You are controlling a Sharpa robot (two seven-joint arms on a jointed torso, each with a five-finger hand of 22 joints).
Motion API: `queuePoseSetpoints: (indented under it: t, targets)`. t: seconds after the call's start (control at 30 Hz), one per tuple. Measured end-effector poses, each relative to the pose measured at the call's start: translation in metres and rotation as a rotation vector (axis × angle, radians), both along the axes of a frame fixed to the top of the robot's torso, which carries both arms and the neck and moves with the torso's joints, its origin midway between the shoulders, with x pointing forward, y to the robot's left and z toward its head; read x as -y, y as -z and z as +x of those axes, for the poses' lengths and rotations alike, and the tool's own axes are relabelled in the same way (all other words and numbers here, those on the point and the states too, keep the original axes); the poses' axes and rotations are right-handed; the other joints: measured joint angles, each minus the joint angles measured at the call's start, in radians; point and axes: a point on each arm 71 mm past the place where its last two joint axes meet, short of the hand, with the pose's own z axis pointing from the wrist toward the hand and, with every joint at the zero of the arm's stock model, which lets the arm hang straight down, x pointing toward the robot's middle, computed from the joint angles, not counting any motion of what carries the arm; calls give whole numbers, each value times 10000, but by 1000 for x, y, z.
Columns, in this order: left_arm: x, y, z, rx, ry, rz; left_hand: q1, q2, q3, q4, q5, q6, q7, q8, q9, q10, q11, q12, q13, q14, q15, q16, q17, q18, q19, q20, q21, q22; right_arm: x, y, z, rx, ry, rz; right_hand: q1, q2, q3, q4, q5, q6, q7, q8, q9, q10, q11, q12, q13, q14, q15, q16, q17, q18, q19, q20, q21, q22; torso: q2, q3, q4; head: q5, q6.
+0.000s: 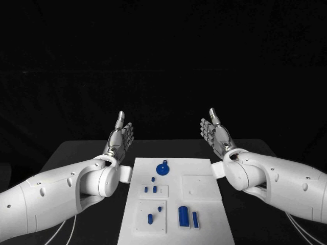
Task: Assemble the parts on the task board
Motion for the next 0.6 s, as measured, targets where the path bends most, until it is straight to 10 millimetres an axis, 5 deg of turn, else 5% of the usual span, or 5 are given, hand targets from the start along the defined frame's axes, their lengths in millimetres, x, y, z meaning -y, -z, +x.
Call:
queuePoseSetpoints:
  t: [0.27, 0.6]
  targets:
    - [10, -1, -28, 171, -820, 19, -315, 34, -149, 66, -7, -197, -53, -81, -119, -274, -24, 0, -27, -195, -52, -119, -59, 1, -143, -36, -145, -537, -14, -1, -36, 49, 1084, 762, -238, 2, -96, 84, -81, -210, -40, -42, -134, -216, -35, -78, -97, -216, -35, -111, -118, -1, -158, -17, -80, -488, -41, 8, -20, 7, -31]
    - [7, -3, -30, 395, -1396, 240, -314, 34, -149, 66, -7, -196, -53, -81, -124, -274, -23, 0, -30, -195, -52, -119, -58, 1, -142, -36, -145, -543, -11, -3, -43, 147, 2005, 828, -238, 2, -96, 84, -80, -210, -40, -42, -136, -215, -34, -77, -101, -217, -34, -111, -126, -1, -158, -17, -80, -494, -48, 10, -23, 8, -31]
